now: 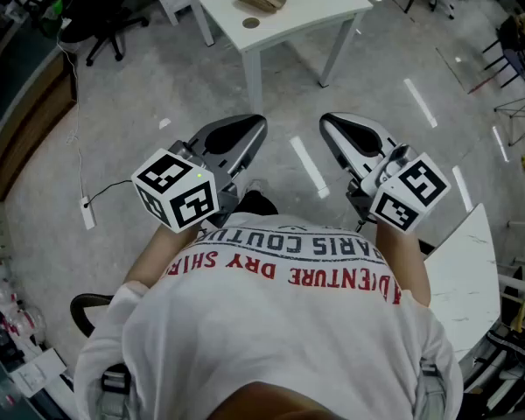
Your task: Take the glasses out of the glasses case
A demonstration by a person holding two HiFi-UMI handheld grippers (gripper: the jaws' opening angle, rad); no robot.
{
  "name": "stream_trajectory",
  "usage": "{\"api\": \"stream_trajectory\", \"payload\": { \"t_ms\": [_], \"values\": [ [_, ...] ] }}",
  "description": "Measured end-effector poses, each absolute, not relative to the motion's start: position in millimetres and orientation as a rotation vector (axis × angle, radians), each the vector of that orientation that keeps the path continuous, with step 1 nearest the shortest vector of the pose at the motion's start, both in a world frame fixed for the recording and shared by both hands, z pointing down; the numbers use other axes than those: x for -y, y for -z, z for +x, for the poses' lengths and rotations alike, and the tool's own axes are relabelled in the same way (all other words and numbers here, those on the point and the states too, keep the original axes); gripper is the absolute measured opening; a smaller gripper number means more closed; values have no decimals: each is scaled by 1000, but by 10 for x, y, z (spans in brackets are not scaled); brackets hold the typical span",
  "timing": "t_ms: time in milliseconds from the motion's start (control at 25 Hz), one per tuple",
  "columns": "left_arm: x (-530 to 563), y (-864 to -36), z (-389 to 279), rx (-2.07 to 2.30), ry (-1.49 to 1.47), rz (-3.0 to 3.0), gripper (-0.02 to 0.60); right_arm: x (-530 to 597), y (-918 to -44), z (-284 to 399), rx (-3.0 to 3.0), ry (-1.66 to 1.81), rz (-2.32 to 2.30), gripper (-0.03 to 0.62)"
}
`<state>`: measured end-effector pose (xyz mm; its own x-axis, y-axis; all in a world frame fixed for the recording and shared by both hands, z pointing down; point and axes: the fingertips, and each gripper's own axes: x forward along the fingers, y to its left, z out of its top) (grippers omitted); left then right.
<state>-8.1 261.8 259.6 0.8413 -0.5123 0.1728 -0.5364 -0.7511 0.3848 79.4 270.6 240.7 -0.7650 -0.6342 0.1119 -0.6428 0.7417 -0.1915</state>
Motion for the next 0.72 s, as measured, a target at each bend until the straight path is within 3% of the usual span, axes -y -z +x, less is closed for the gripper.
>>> {"api": "stream_trajectory", "payload": {
  "t_ms": [520,720],
  "values": [
    [-2542,-2622,10,751,-78,2606,35,-2571,-2498,989,2860,-437,1152,35],
    [-2349,-2716,60,727,-88,2592,35,-2361,-2609,1043,2823,-462,1173,105]
  ]
}}
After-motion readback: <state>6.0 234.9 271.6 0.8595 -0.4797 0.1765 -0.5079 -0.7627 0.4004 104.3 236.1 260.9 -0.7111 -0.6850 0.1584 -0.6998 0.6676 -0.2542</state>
